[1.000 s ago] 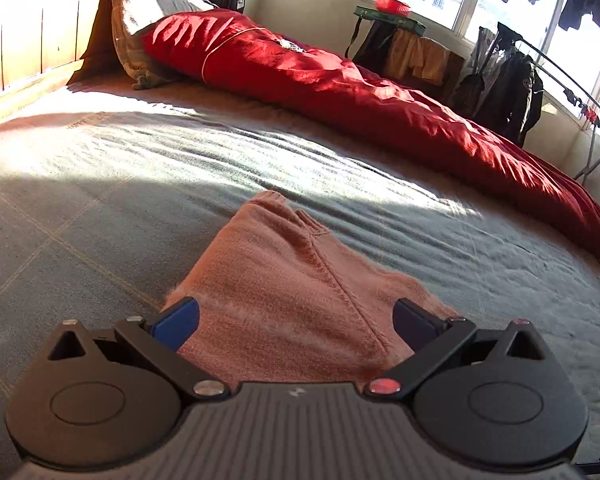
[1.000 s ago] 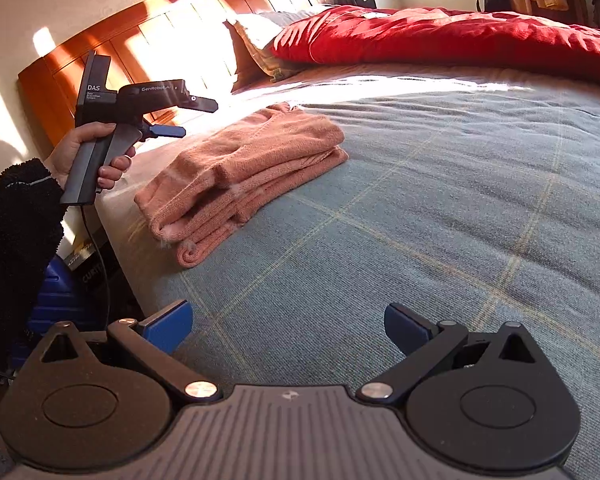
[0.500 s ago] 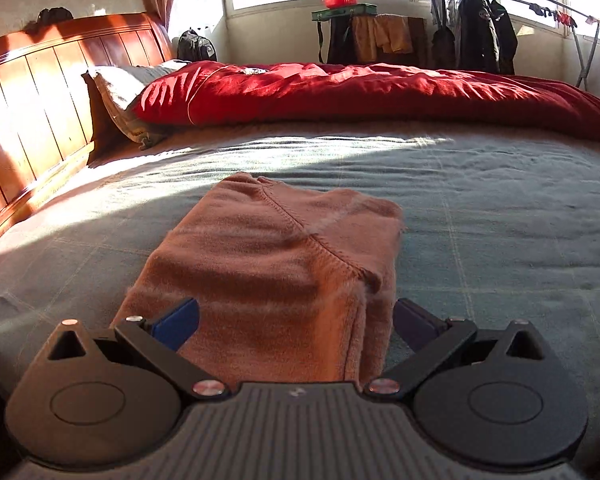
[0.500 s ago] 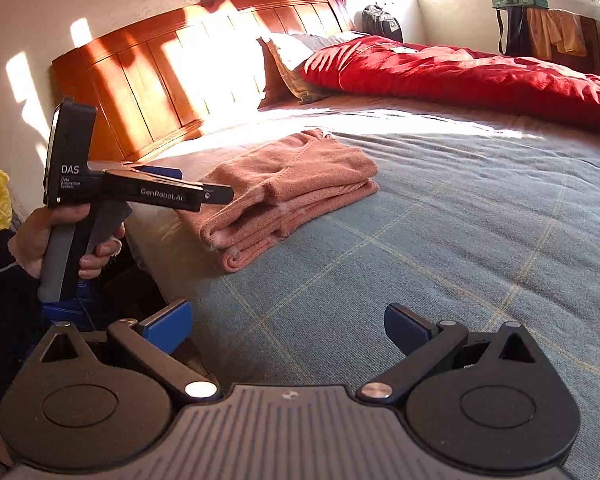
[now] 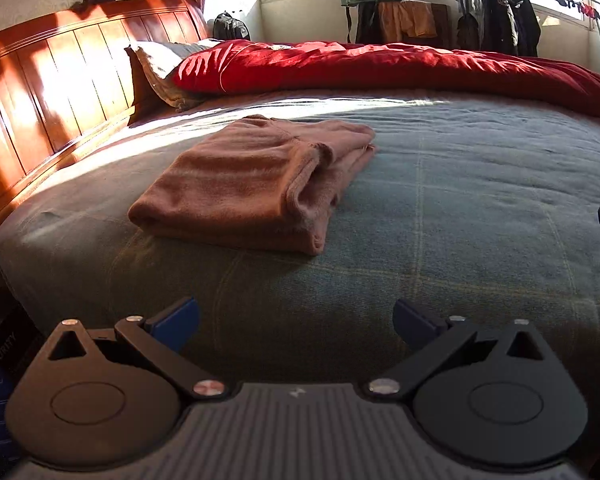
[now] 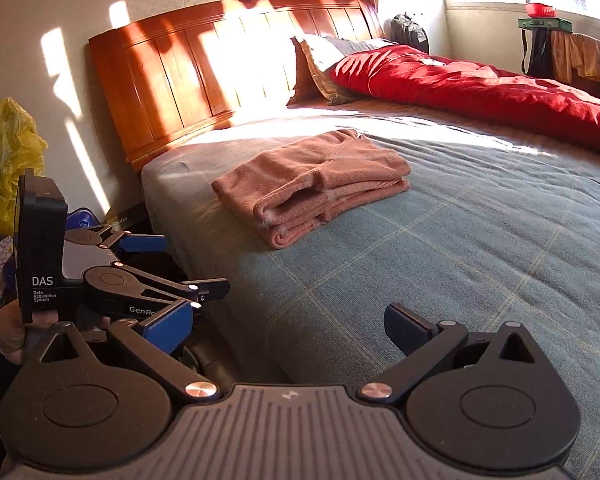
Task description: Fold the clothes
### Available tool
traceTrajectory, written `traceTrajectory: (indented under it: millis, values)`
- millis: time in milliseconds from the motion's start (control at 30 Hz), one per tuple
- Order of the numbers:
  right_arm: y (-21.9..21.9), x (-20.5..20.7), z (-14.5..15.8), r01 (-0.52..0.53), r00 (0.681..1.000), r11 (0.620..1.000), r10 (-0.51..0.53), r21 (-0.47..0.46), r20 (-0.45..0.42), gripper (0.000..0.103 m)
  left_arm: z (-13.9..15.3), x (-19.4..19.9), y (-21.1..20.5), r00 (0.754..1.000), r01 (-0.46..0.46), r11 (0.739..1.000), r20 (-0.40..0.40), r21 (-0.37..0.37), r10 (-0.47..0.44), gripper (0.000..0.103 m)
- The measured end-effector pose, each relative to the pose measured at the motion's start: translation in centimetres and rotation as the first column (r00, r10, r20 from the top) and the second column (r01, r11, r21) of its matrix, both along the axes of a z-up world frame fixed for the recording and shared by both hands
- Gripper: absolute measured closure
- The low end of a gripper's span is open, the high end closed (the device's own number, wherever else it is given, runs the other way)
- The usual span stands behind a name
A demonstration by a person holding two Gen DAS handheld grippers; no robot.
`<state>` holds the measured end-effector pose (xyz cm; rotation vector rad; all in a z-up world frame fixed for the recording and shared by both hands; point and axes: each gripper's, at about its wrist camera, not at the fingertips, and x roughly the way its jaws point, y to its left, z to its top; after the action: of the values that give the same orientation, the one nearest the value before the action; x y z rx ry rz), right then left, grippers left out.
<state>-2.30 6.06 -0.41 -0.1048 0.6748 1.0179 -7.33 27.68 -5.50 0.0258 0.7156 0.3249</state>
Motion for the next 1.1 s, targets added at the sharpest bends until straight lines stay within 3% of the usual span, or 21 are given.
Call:
traceTrajectory:
  millis: [333, 433, 567, 700, 833, 900, 1000, 1100]
  values:
    - [0.2, -2.5, -1.7, -0.01, 1.0, 0.995, 0.011, -0.098, 0.005, 0.0, -0.7, -3.5, -0.9, 0.992, -0.112, 0.989, -0.062, -0.101, 0.106, 0.001]
    - [0.0, -3.3, -1.8, -0.019, 1.0, 0.994, 0.021, -0.108, 0.015, 0.0, 0.0, -3.8, -0.6, 0.991, -0.128, 0.986, -0.055, -0.11, 0.123, 0.001]
    - [-0.7, -4.0, -1.7, -0.024, 0.999, 0.994, 0.027, -0.104, 0.032, 0.0, 2.2, -2.2, -0.1, 0.996, -0.086, 0.99, 0.013, -0.108, 0.088, 0.001]
    - [-1.9, -4.0, -1.7, 0.008, 0.999, 0.995, -0.004, -0.097, 0.036, 0.0, 4.4, 2.6, 1.0, 0.991, 0.011, 0.994, 0.132, -0.109, 0.003, 0.001]
    - [-2.7, -3.4, -2.1, 0.045, 0.999, 0.993, -0.042, -0.105, 0.025, 0.0, 4.5, 8.0, 2.7, 0.977, 0.092, 0.981, 0.205, -0.17, -0.056, 0.001]
    - [-3.0, -3.0, -2.4, 0.068, 0.998, 0.991, -0.066, -0.117, 0.022, 0.0, 3.9, 10.6, 3.5, 0.978, 0.085, 0.98, 0.202, -0.181, -0.047, 0.001]
    - [-3.4, -2.3, -2.7, 0.096, 0.995, 0.987, -0.095, -0.125, 0.011, 0.0, 2.1, 14.1, 5.1, 0.988, 0.06, 0.964, 0.151, -0.259, -0.02, 0.001]
    - [-3.6, -1.7, -3.0, 0.111, 0.994, 0.986, -0.112, -0.122, -0.003, 0.0, -0.2, 14.9, 6.0, 0.993, 0.062, 0.918, 0.118, -0.392, -0.016, 0.001]
